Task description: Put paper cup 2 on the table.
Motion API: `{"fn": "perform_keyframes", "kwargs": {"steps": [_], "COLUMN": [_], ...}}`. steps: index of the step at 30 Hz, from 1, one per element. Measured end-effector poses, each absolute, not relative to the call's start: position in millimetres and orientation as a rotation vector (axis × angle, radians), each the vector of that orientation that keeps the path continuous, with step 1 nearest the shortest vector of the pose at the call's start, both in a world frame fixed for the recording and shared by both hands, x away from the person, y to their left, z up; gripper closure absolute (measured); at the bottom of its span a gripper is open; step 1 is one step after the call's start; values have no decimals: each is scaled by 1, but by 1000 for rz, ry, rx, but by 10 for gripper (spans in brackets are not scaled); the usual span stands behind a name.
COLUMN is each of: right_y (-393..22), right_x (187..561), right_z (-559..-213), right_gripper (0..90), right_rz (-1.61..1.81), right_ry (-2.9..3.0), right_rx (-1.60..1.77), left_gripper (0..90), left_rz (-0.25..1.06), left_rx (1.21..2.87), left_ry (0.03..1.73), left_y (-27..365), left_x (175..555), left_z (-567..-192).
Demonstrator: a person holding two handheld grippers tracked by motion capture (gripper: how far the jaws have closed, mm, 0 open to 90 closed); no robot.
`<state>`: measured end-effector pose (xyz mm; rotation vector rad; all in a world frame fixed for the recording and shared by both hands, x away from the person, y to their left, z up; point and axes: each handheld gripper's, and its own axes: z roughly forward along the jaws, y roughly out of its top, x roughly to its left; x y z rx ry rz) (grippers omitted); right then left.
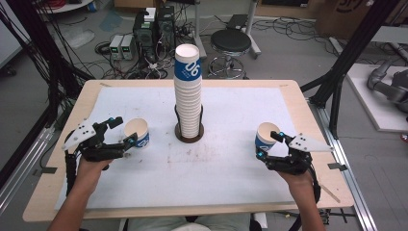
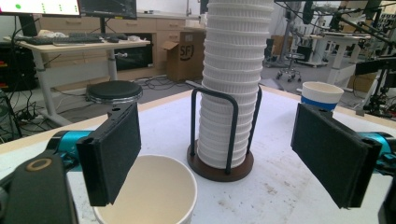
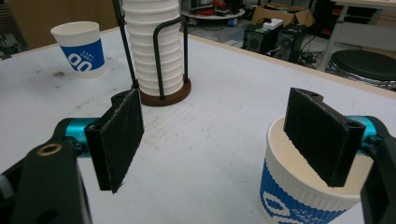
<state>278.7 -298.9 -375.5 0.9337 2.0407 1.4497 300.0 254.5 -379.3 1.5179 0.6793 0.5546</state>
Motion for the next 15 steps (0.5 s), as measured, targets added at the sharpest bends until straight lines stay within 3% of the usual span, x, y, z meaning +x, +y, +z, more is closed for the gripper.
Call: {"fn": "perform_keyframes", "kwargs": {"steps": [15], "right_y": [-301], "right_x": [281], "right_z": [-375], "right_gripper": [206], "right_rz": [1465], "right_ry": [2036], "right_rx": [928], "left_gripper": [160], "left_rz": [556], "left_rx": [1526], "left_ry": [681], "left_y": [255], "left_x": [300], "left_z": [-383]}}
